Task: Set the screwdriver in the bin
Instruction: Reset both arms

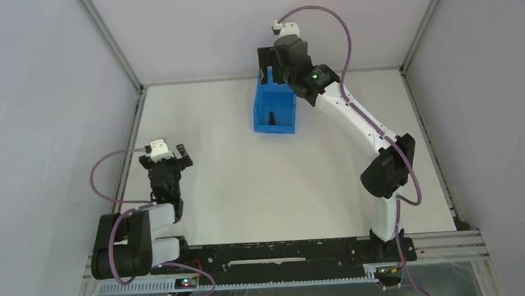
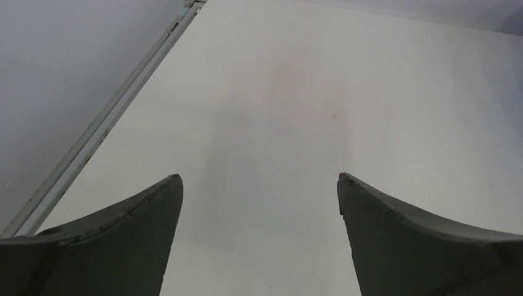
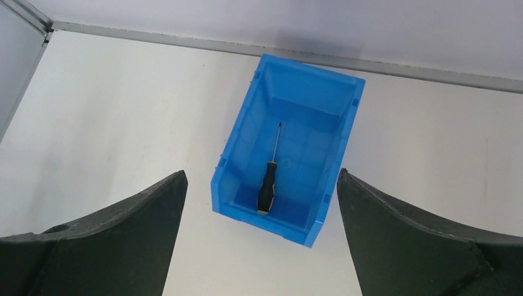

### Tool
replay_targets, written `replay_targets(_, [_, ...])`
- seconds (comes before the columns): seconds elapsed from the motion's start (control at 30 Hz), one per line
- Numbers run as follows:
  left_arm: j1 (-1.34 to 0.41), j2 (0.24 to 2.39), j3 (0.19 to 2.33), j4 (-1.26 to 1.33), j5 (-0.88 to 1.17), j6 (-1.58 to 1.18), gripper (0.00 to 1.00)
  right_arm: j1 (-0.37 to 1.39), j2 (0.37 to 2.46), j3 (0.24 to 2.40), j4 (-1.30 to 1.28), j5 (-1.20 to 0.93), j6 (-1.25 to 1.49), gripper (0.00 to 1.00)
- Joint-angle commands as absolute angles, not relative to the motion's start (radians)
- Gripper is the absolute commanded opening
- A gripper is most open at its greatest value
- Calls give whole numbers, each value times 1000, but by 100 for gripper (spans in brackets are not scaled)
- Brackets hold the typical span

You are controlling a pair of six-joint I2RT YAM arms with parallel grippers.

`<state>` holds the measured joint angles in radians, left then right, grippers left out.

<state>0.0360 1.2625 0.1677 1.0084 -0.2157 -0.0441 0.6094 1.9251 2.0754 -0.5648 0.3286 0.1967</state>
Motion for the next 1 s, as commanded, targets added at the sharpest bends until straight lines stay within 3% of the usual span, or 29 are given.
replay_targets(0.0, [42,1256,197,1043,-228,-25,100,606,1853,2073,-562,346,147,100])
replay_targets(0.63, [41,1256,197,1043,-228,-25,100,283,1457,1525,-329,96,92,100])
replay_targets(0.97, [41,1256,197,1043,-227,-25,100,62,1390,1477,-408,-29,26,100])
